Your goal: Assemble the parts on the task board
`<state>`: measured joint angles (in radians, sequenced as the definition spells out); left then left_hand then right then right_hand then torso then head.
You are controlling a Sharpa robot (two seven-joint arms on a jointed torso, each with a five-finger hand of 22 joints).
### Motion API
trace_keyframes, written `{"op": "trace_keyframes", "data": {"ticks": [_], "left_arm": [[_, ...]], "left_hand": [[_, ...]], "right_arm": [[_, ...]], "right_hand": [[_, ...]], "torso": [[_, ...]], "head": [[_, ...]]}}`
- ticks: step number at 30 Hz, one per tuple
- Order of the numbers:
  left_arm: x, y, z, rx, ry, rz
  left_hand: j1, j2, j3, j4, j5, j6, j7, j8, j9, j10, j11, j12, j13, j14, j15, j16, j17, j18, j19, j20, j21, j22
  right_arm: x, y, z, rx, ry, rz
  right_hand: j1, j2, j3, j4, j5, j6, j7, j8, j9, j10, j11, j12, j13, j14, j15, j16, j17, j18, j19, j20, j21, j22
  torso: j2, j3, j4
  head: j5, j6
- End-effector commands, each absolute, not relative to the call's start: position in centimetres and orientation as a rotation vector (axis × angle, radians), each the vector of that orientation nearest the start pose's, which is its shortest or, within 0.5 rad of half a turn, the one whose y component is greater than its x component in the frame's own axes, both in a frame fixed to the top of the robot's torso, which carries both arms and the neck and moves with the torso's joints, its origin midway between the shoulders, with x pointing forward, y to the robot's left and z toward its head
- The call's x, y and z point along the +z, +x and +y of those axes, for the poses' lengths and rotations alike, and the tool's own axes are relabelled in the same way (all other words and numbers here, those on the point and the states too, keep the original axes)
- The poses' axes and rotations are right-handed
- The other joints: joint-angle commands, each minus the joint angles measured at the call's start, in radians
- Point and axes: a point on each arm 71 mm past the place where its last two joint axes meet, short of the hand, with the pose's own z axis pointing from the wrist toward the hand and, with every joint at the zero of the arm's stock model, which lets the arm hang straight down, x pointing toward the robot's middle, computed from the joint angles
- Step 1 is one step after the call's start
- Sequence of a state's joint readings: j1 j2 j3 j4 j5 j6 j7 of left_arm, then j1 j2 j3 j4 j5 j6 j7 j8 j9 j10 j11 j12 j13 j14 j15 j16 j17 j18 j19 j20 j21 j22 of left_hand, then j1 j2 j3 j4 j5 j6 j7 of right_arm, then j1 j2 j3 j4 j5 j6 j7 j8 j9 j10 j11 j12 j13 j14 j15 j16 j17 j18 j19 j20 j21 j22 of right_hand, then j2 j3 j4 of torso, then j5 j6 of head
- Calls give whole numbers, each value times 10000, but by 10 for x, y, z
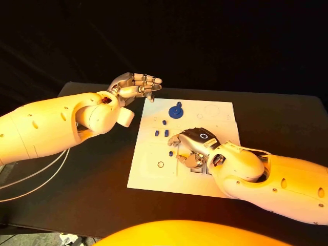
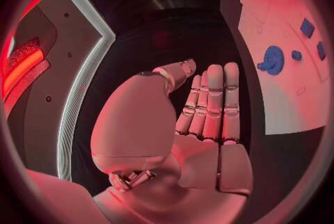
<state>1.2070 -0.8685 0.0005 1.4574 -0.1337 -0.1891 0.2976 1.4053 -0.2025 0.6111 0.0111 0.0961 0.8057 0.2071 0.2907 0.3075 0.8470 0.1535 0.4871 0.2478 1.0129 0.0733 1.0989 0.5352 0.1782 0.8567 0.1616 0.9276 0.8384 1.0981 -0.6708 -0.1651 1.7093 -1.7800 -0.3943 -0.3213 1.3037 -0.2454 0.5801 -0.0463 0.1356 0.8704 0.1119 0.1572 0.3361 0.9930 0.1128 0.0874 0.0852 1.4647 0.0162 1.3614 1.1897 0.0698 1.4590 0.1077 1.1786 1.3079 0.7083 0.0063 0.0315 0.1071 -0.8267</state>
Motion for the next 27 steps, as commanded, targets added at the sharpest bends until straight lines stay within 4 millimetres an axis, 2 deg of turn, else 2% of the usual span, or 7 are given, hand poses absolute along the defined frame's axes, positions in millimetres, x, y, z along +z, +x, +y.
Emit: {"op": "trace_keyframes", "data": {"ticks": [1,10,12,14,16,21,27], "left_arm": [[-168,504,234,-15301,-10003,15248],[-167,503,237,-15275,-9985,15164],[-167,503,238,-15266,-9971,15139],[-167,503,239,-15268,-9955,15115],[-166,503,239,-15274,-9943,15102],[-167,503,240,-15303,-9921,15107],[-167,503,239,-15313,-9916,15122]], "left_hand": [[-44,28,-59,2,45,-74,141,34,-10,-86,10,61,-17,-65,22,-40,-13,60,7,69,-73,-14],[-38,31,-58,-1,45,-78,141,37,-10,-92,10,65,-17,-66,22,-38,-13,61,9,69,-76,-16],[-36,32,-59,-2,44,-78,141,41,-9,-93,10,69,-16,-67,23,-37,-14,61,9,70,-77,-17],[-24,36,-57,-8,47,-75,138,49,-7,-90,8,80,-14,-69,22,-36,-14,61,11,71,-79,-19],[-10,39,-56,-17,48,-70,135,61,-5,-85,5,96,-11,-72,21,-33,-15,63,13,71,-81,-21],[-9,39,-57,-18,48,-70,134,64,-4,-84,5,101,-10,-72,21,-32,-15,63,14,71,-82,-21],[-9,39,-57,-18,48,-70,134,64,-4,-84,5,101,-10,-72,21,-32,-15,63,14,71,-82,-21]], "right_arm": [[-233,388,-80,7617,-4176,16052],[-205,404,-132,7106,-2773,16399],[-199,411,-146,6860,-2578,16569],[-194,416,-157,6642,-2446,16692],[-190,420,-168,6449,-2372,16792],[-187,428,-183,6031,-2341,16999],[-191,436,-189,5576,-2619,17358]], "right_hand": [[136,21,-93,7,42,18,14,-8,26,-46,-9,108,-11,246,44,-29,-1,91,3,75,-23,531],[-222,-72,56,235,32,640,263,226,133,567,-191,814,-22,288,-93,16,8,14,206,-56,332,705],[-328,-118,-718,431,58,291,162,27,70,89,-145,735,-119,321,-71,94,106,39,157,-41,125,598],[586,524,-3499,912,119,-65,115,-162,37,-528,-29,1018,-140,262,25,39,-68,81,103,42,-139,468],[1063,546,-4334,1521,129,-221,-89,-245,20,-770,-13,1211,-161,259,46,61,-68,74,115,73,-145,474],[2047,348,-5076,2913,192,-370,-181,-303,45,-1112,20,1560,-176,265,76,139,-28,78,130,93,-179,477],[2437,349,-5091,3329,193,-330,-185,-270,85,-1135,6,1718,-169,313,67,256,133,50,188,85,-24,566]], "torso": [[10,-1,-17],[-5,-13,-6],[-13,-24,-21],[-14,-26,-23],[-22,-27,-25],[-12,-11,-6],[-8,-31,-6]], "head": [[-63,41],[-435,223],[-509,264],[-532,290],[-548,316],[-583,338],[-573,335]]}}
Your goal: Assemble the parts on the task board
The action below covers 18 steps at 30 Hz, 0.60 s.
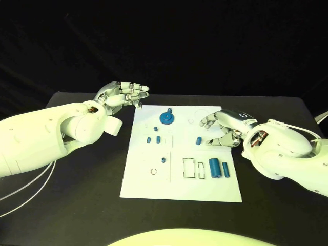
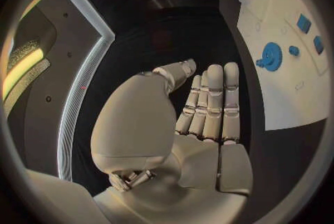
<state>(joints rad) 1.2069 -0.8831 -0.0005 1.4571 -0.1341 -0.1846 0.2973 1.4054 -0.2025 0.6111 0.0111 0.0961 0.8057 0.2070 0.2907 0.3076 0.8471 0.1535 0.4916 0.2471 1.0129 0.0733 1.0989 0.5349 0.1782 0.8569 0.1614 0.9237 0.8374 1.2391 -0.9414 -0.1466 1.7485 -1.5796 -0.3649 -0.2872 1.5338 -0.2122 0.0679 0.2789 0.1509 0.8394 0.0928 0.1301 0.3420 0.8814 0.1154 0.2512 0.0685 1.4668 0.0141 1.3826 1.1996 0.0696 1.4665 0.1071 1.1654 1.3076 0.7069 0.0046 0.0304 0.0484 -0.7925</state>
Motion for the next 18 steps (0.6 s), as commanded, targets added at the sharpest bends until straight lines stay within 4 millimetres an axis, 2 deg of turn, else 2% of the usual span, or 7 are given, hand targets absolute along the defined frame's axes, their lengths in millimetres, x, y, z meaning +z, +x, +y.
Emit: {"op": "trace_keyframes", "data": {"ticks": [1,9,10,12,14,18], "left_arm": [[-167,503,239,-15312,-9916,15123],[-167,503,239,-15317,-9915,15130],[-167,503,239,-15316,-9915,15129],[-167,503,239,-15317,-9914,15129],[-167,503,239,-15314,-9916,15130],[-167,503,239,-15306,-9920,15130]], "left_hand": [[-10,39,-57,-17,48,-70,135,64,-6,-86,4,56,-3,-72,21,-32,-13,63,12,73,-43,-11],[-10,39,-57,-17,48,-70,135,64,-6,-86,4,56,-3,-72,21,-32,-13,63,12,73,-43,-11],[-10,39,-57,-17,48,-70,135,64,-6,-86,4,56,-3,-72,21,-32,-13,63,12,73,-43,-11],[-10,39,-57,-17,48,-70,135,64,-6,-86,4,56,-3,-72,21,-32,-13,63,12,73,-43,-11],[-10,39,-57,-17,48,-70,135,64,-6,-86,4,56,-3,-72,21,-32,-13,63,12,73,-43,-11],[-10,39,-57,-17,48,-70,135,64,-6,-86,4,56,-3,-72,21,-32,-13,63,12,73,-43,-11]], "right_arm": [[-191,436,-188,5548,-2660,17399],[-196,438,-179,5718,-2808,17364],[-196,438,-177,5781,-2801,17330],[-197,438,-175,5868,-2794,17299],[-198,439,-172,5928,-2804,17296],[-200,440,-169,5964,-2845,17354]], "right_hand": [[156,32,41,92,36,15,21,21,36,5,-28,111,2,298,82,58,52,50,120,87,122,578],[245,207,232,74,-2,178,134,105,80,412,-141,393,31,268,-5,12,-50,24,189,20,293,673],[264,293,323,60,-10,242,227,133,90,597,-185,474,37,270,-40,7,-64,13,213,-10,362,711],[273,330,389,50,-11,284,267,149,94,709,-213,501,30,278,-63,14,-58,-2,237,-33,440,754],[310,450,616,44,-33,545,344,256,125,1156,-300,572,32,289,-137,7,-99,-22,279,-94,555,820],[246,479,960,80,-157,776,392,297,110,1524,-357,408,-19,306,-200,23,-94,-40,305,-153,624,866]], "torso": [[8,-13,7],[12,-3,14],[13,-3,16],[10,-5,19],[8,-8,14],[12,-10,-1]], "head": [[16,-9],[6,-16],[6,-16],[7,-25],[13,-41],[30,-57]]}}
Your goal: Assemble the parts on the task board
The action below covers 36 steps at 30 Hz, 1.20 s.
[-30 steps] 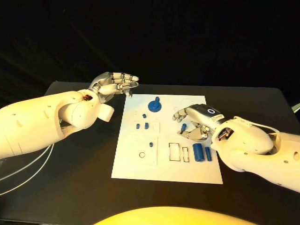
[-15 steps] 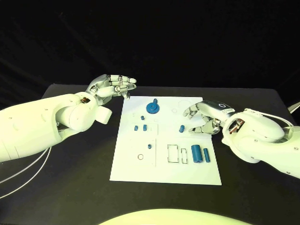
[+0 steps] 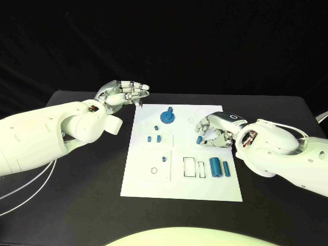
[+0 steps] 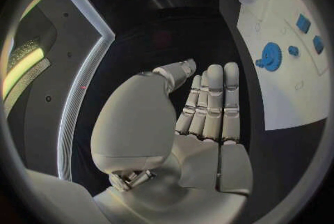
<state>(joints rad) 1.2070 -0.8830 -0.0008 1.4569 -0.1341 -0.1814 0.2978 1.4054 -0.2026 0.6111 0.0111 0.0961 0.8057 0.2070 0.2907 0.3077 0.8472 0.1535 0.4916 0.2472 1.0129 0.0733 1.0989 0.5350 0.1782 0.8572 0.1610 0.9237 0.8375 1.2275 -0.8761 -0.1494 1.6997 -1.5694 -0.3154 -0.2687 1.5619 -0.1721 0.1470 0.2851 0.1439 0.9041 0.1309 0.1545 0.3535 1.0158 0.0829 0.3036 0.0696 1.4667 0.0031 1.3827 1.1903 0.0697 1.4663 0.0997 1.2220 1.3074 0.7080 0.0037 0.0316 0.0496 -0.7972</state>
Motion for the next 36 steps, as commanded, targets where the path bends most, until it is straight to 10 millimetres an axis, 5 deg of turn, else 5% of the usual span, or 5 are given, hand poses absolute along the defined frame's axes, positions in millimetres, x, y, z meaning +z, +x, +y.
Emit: {"op": "trace_keyframes", "data": {"ticks": [1,11,17,36], "left_arm": [[-167,503,239,-15306,-9921,15130],[-167,503,239,-15320,-9917,15146],[-167,503,239,-15316,-9925,15166],[-167,503,240,-15301,-9939,15187]], "left_hand": [[-10,40,-58,-17,48,-70,135,65,-7,-87,5,56,-4,-72,21,-32,-14,63,8,77,-44,-12],[-16,33,-75,-13,44,-76,134,85,-5,-95,6,85,-1,-74,23,-23,-16,63,14,80,-52,-19],[-16,33,-75,-13,44,-76,134,85,-5,-95,6,85,-1,-74,23,-23,-16,63,14,80,-52,-19],[-27,47,-85,3,44,-89,139,107,-5,-116,9,112,0,-78,26,-14,-19,63,20,83,-64,-27]], "right_arm": [[-201,440,-169,5959,-2858,17379],[-207,444,-167,5777,-2900,17479],[-209,446,-167,5669,-2884,17521],[-217,446,-165,5407,-3151,17813]], "right_hand": [[-65,74,302,24,-94,211,8,65,-13,300,-47,-188,-39,311,-107,28,-1,-48,316,-93,87,887],[-212,37,1633,1,-124,989,47,218,-29,1011,-63,-854,-46,322,-135,62,-1,-79,355,-141,227,994],[-423,-220,2544,-74,-142,1231,61,227,-38,1216,-54,-1222,-30,316,-108,77,-10,-81,354,-127,236,1023],[-682,-356,3389,-385,-167,1483,7,329,43,1553,-107,-1455,4,315,-144,103,-2,-96,371,-150,325,1094]], "torso": [[2,-1,-13],[-7,5,-8],[-7,2,-16],[-7,-3,-20]], "head": [[20,-14],[27,-29],[19,-44],[27,-105]]}}
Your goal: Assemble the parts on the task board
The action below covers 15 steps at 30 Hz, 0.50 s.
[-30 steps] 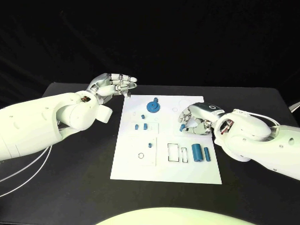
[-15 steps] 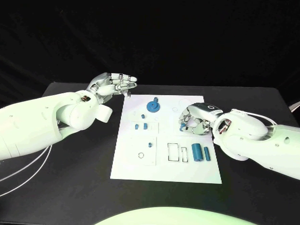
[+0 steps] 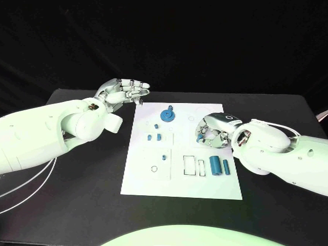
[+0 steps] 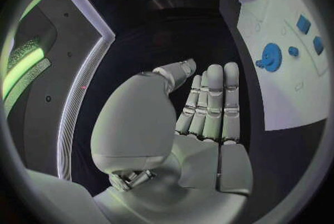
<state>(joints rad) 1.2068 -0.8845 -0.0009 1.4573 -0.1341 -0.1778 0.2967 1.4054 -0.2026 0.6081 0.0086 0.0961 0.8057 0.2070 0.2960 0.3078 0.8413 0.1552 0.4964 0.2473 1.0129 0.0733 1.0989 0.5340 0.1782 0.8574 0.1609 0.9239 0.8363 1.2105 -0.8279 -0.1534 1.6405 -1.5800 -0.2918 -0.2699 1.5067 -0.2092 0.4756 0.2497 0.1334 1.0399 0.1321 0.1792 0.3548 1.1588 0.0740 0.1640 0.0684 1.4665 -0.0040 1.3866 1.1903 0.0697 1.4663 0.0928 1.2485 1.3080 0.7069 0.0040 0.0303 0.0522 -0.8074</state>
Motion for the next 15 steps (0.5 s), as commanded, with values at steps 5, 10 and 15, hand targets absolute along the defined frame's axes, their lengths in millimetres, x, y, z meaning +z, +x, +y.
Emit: {"op": "trace_keyframes", "data": {"ticks": [5,10,15], "left_arm": [[-167,503,241,-15280,-9943,15162],[-167,503,241,-15269,-9946,15149],[-167,503,241,-15258,-9946,15127]], "left_hand": [[-27,47,-55,28,44,-89,139,53,-6,-57,-8,64,-2,-78,26,-15,-10,63,18,84,-66,-16],[-27,47,-55,28,44,-89,139,53,-6,-57,-8,64,-2,-78,26,-15,-10,63,18,84,-66,-16],[-30,59,-54,36,46,-94,142,59,-6,-64,-6,72,-2,-79,27,-12,-11,63,20,86,-70,-19]], "right_arm": [[-216,446,-165,5445,-3107,17729],[-214,446,-164,5596,-2892,17369],[-208,446,-166,5870,-2390,16723]], "right_hand": [[-229,88,377,-248,-75,231,-58,155,97,403,-88,-63,50,318,-130,74,8,-109,386,-121,142,1141],[-387,262,653,-623,-90,476,-164,365,268,839,-208,-73,128,335,-234,106,59,-151,440,-205,375,1272],[-491,406,976,-988,-74,537,-193,537,449,1128,-278,-119,190,364,-291,162,159,-194,491,-267,601,1397]], "torso": [[5,-5,-6],[4,5,3],[-1,6,-2]], "head": [[-9,-14],[-23,-14],[-33,-6]]}}
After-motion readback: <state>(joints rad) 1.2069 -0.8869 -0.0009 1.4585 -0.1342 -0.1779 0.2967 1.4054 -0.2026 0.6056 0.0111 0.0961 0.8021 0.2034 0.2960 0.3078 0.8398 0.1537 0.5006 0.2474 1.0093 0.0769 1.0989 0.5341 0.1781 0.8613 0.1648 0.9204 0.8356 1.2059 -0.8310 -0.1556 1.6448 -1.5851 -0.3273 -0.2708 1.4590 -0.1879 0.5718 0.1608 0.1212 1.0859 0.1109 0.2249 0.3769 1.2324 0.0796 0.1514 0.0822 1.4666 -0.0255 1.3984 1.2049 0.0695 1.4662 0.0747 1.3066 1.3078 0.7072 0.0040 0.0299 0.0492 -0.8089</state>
